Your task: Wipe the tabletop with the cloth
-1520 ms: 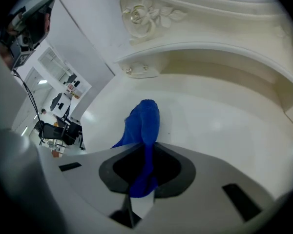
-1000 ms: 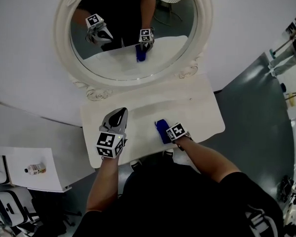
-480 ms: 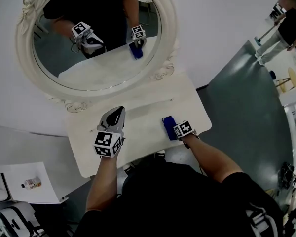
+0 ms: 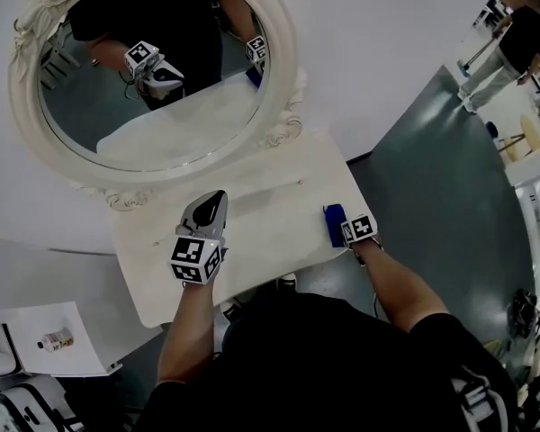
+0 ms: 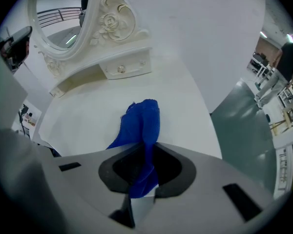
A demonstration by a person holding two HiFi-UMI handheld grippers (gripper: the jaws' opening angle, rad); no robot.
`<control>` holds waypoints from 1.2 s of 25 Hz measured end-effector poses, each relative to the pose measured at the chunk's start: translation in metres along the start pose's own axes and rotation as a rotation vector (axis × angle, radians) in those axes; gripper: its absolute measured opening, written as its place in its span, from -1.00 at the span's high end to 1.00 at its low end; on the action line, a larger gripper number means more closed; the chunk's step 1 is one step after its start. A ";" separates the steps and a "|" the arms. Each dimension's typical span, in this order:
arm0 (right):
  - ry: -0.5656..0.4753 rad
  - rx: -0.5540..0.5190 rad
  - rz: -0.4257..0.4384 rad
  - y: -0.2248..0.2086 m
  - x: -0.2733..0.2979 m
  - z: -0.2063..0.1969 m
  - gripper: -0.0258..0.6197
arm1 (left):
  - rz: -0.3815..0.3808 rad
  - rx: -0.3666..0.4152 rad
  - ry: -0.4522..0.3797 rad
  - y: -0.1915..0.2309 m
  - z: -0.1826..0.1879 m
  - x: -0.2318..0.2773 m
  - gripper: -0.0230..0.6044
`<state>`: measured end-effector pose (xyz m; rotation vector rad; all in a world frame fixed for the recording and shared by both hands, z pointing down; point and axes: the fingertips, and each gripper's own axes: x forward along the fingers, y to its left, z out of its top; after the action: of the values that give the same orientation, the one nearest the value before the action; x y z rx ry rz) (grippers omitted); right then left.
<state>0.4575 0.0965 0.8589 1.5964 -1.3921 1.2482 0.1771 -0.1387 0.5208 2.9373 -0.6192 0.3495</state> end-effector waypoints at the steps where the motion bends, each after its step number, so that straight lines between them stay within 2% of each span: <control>1: 0.001 0.010 -0.013 -0.009 -0.002 -0.002 0.77 | 0.000 0.000 -0.001 -0.001 0.000 0.001 0.88; 5: 0.011 0.044 -0.054 -0.034 -0.008 -0.011 0.77 | 0.002 0.003 -0.005 -0.005 0.002 0.000 0.88; 11: 0.035 0.041 -0.094 -0.037 -0.011 -0.011 0.78 | 0.018 0.004 -0.011 -0.001 0.004 -0.009 0.88; 17: -0.034 -0.016 -0.079 0.005 -0.021 0.036 0.79 | 0.050 0.001 -0.017 0.012 0.005 -0.031 0.88; 22: -0.103 -0.137 0.021 0.093 -0.024 0.098 0.79 | 0.097 -0.006 -0.026 0.032 0.006 -0.060 0.88; 30: -0.187 -0.337 0.282 0.292 -0.032 0.173 0.79 | 0.219 -0.025 -0.036 0.078 0.000 -0.128 0.88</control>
<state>0.2140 -0.1125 0.7444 1.3418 -1.8865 0.9661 0.0307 -0.1607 0.4946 2.8631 -0.9465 0.3076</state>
